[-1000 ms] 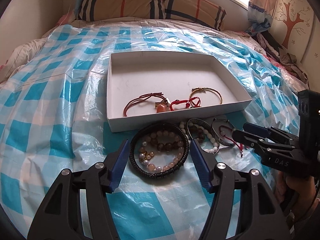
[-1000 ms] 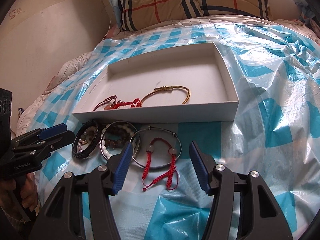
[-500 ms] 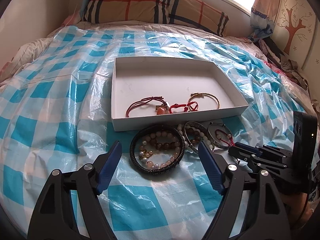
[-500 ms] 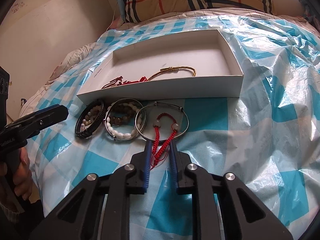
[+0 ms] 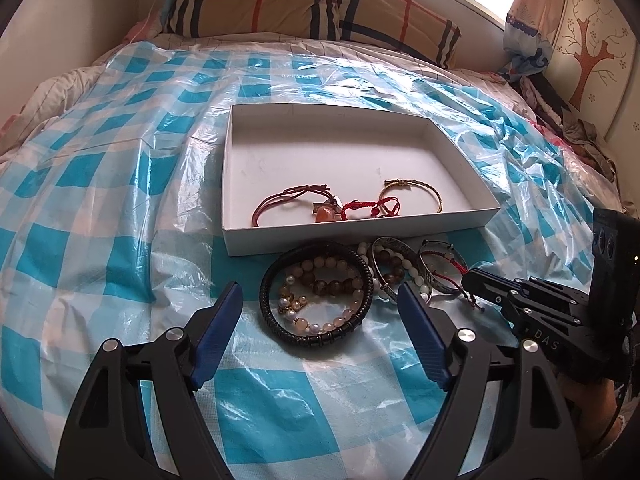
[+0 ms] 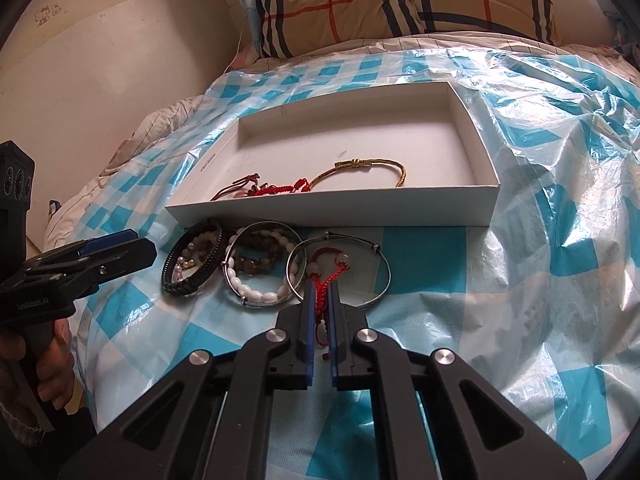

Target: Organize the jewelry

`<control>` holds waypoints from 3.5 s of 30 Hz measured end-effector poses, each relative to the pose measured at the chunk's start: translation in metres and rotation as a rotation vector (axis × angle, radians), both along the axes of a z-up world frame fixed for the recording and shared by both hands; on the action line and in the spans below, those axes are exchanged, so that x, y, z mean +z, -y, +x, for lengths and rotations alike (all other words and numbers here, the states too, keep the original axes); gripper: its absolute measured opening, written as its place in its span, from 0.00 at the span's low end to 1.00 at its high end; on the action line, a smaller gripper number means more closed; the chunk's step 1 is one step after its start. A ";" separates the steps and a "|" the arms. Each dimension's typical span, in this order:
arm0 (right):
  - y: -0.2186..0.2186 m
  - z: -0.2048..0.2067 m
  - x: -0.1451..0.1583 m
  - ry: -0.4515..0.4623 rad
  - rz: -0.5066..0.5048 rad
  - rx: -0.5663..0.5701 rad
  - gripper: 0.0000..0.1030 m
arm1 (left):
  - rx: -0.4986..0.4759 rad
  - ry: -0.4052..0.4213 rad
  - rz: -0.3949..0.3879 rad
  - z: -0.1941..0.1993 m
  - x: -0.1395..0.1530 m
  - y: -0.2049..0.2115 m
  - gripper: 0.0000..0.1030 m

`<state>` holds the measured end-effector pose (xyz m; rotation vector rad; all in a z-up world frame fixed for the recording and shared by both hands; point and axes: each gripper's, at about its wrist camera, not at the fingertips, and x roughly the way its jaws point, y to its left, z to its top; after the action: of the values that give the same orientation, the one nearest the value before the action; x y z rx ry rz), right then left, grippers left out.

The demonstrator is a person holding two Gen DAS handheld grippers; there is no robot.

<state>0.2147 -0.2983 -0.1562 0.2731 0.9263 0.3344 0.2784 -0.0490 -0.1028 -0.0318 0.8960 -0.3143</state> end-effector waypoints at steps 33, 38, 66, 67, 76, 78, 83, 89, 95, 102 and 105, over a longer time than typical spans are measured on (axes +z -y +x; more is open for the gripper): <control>0.005 0.024 0.000 -0.001 -0.056 -0.047 0.57 | 0.010 -0.074 0.056 0.039 -0.036 -0.004 0.74; -0.002 0.032 -0.014 -0.064 -0.113 -0.021 0.57 | -0.002 -0.069 0.066 0.038 -0.037 -0.002 0.74; 0.002 0.002 -0.011 -0.028 -0.012 -0.005 0.06 | -0.035 0.010 0.096 0.019 -0.025 0.005 0.74; 0.002 -0.001 -0.009 -0.012 0.000 0.000 0.05 | -0.049 0.035 0.098 0.015 -0.020 0.008 0.74; -0.004 -0.013 -0.007 -0.010 0.029 0.049 0.05 | -0.302 0.044 0.048 0.018 -0.005 0.076 0.74; 0.001 -0.018 -0.006 -0.009 0.029 0.036 0.05 | -0.321 0.028 0.054 0.025 -0.008 0.088 0.71; 0.014 -0.029 -0.010 -0.032 0.035 0.001 0.05 | -0.321 -0.066 0.065 0.045 -0.028 0.103 0.56; 0.015 -0.025 -0.016 -0.064 0.045 0.001 0.05 | -0.306 -0.071 0.117 0.047 -0.038 0.109 0.24; 0.012 -0.023 -0.019 -0.080 0.043 0.012 0.06 | -0.332 -0.068 0.096 0.034 -0.033 0.098 0.05; 0.009 -0.025 -0.016 -0.071 0.119 0.050 0.29 | -0.261 -0.066 0.056 0.006 -0.024 0.054 0.04; -0.010 -0.027 -0.010 -0.045 0.040 0.099 0.49 | -0.211 -0.053 0.053 0.006 -0.018 0.037 0.04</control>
<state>0.1873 -0.2885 -0.1659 0.2727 0.9805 0.4393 0.2847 -0.0862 -0.1210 0.1050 0.9616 -0.4879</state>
